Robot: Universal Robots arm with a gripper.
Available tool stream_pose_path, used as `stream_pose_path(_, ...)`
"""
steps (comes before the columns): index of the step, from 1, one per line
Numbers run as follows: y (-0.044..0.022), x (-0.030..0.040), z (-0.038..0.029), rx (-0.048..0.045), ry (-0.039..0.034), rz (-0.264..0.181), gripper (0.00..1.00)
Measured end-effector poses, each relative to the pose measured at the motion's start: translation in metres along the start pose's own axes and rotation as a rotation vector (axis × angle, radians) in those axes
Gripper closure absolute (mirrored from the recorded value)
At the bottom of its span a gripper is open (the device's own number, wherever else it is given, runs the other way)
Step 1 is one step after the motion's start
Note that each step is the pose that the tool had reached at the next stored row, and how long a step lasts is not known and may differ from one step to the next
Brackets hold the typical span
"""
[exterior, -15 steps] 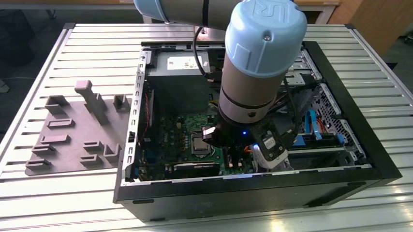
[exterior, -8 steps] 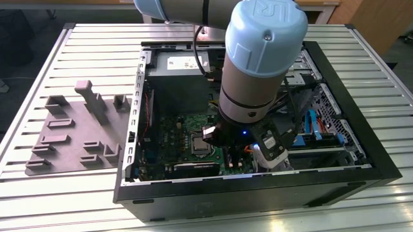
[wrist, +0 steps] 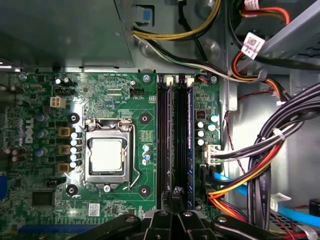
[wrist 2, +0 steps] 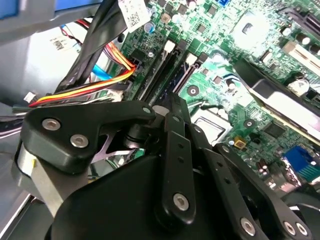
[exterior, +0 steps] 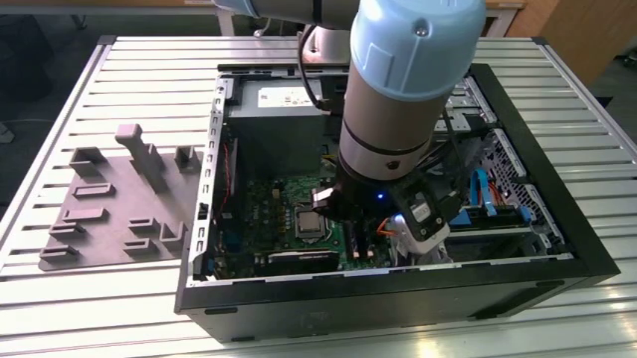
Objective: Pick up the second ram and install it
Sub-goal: 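Press down the second ram until it locks into place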
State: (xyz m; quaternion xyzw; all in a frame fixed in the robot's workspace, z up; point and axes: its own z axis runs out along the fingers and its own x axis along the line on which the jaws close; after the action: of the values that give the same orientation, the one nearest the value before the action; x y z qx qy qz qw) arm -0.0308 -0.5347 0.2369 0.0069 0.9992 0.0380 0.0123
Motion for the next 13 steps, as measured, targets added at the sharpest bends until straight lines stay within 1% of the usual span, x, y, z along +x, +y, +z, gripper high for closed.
stream_pose_path(4, 0.0004, -0.0001, -0.0053, 0.0001, 0.0001, 0.0, 0.89)
stream_pose_path(10, 0.0005, -0.0002, -0.0055, 0.0, 0.0, 0.0, 0.89)
stream_pose_path(13, 0.0018, -0.0001, -0.0055, 0.0001, 0.0002, 0.0, 0.89)
